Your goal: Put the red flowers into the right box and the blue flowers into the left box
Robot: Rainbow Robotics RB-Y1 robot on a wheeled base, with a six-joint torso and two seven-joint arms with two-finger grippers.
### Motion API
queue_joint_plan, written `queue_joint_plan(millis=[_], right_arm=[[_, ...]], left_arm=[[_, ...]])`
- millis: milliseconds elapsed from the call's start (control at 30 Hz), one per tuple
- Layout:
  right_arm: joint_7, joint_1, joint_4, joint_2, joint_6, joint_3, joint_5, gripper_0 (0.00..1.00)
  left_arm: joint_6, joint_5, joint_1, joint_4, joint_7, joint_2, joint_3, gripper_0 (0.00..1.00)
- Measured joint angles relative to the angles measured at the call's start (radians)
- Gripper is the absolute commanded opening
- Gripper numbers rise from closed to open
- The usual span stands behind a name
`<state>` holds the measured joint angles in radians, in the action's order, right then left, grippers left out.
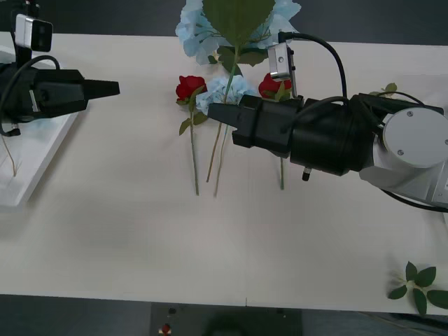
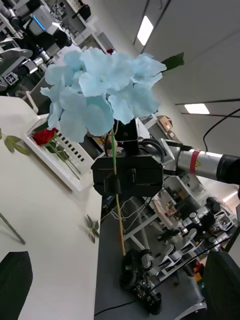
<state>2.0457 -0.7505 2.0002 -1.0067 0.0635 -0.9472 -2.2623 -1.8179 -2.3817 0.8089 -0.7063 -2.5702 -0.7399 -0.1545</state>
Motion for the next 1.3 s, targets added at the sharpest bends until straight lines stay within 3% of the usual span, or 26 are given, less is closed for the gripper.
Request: queue_joint_plan(millis=[333,800,1300], right_arm=[[0.000,0.000,0.000,0.000,0.000,0.000,0.000,0.00],[0.000,0.000,0.000,0.000,0.000,0.000,0.000,0.00],[0.000,0.000,0.001,0.000,0.000,0.000,0.000,0.00]], left_arm=[[0.001,0.081,0.000,0.000,0.000,0.091,-0.003,1.00],[0.002,0.080,0.000,-0.001,-0.066,0.184,-0.157,1.00],[0.208,-0.006,0.000,-0.201,-0.066,0.186,-0.362,1.00]])
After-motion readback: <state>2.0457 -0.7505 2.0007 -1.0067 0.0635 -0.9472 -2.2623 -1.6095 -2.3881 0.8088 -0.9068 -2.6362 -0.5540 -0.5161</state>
